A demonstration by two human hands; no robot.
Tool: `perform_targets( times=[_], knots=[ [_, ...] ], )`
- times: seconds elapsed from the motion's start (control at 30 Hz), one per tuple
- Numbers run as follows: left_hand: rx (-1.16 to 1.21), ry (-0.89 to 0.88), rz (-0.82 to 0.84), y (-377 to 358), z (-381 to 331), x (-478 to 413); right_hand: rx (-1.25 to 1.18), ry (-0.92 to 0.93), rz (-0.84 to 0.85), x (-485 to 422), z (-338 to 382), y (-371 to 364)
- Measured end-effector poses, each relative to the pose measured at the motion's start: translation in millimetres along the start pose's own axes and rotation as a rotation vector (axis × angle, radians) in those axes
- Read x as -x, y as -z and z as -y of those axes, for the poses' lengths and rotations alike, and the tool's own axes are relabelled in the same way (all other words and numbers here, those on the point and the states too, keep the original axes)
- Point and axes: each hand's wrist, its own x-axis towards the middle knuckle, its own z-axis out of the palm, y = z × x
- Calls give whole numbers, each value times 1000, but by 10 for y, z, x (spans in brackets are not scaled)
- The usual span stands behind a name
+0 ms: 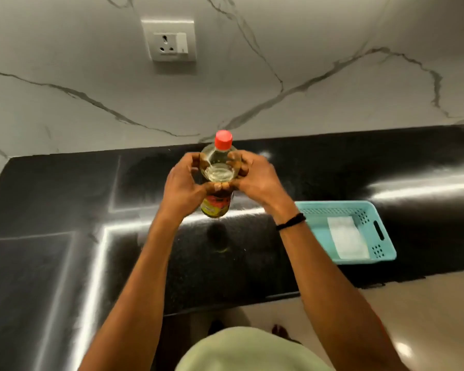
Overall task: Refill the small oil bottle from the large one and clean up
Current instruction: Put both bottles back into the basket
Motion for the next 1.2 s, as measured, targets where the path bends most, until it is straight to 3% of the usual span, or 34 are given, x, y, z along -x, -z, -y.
perform_targets(
  times=[0.27, 0.53, 0.87, 1.2],
  knots=[
    [190, -106, 105, -662, -818, 253, 8, -53, -86, 640, -77, 1100],
    [177, -107, 149, -1640, -1097, 242, -37, -91, -139, 893, -776, 1827],
    [35, 30, 139, -2293, -955, 246, -89, -152, -90, 804, -1549, 1887],
    [-75, 137, 119, -2450, -723, 306, -133, -189, -40, 796, -1819, 1727]
  ],
)
